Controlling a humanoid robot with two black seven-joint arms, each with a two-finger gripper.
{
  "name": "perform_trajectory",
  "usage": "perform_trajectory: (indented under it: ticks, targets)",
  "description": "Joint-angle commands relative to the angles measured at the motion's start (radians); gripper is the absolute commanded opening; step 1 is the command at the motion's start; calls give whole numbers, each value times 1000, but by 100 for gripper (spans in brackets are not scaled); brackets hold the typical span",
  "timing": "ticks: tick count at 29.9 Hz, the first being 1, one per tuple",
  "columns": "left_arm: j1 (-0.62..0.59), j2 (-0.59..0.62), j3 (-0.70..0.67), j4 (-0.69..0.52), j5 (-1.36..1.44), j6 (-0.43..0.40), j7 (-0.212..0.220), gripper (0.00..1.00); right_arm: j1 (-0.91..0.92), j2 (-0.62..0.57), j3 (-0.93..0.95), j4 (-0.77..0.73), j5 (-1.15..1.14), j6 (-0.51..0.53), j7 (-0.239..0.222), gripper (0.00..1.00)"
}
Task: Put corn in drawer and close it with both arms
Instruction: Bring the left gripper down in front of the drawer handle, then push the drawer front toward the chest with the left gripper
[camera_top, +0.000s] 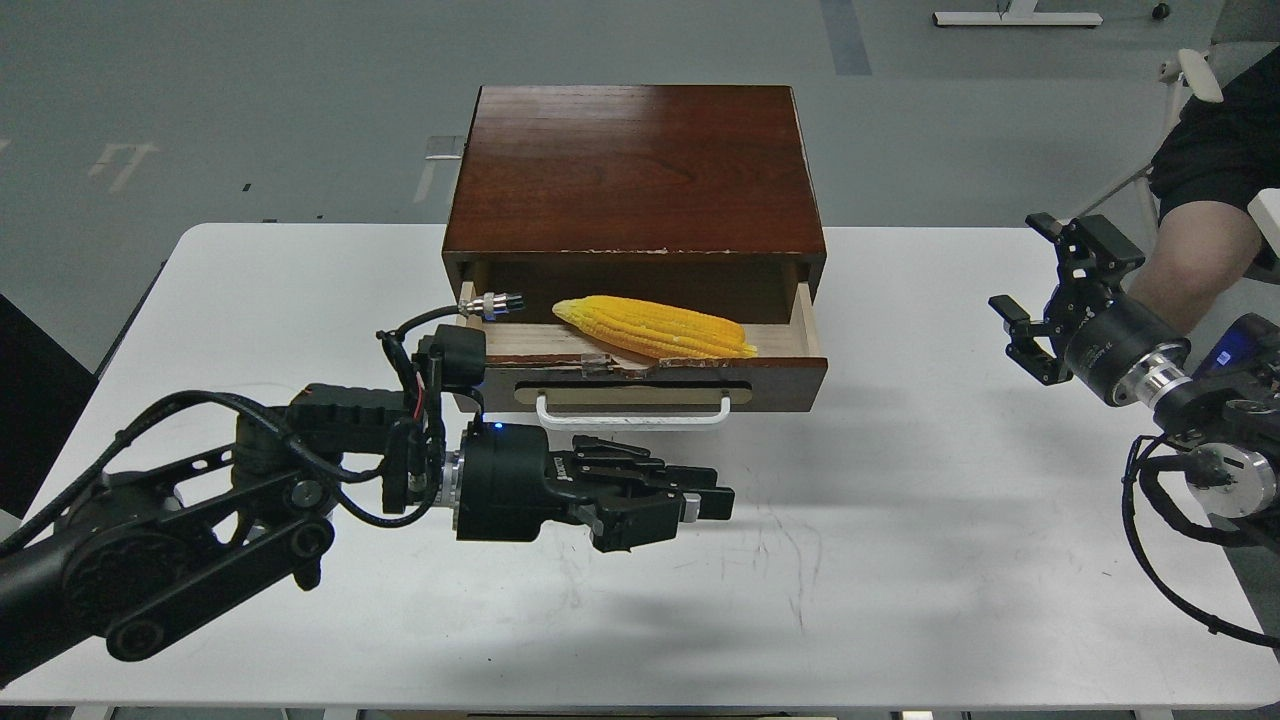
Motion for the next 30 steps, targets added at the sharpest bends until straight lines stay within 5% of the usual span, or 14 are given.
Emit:
perform_trajectory:
  ticks: [1,9,30]
  targets:
    - [38,0,-8,38,-130,14,62,0,-3,0,0,0,-1,0,0,100]
    - [47,-2,-8,123,-178,71,110,0,-13,-3,2,0,-1,0,0,100]
    - [53,1,-6,194,-184,85,122,0,-18,-6,2,0,-1,0,0,100]
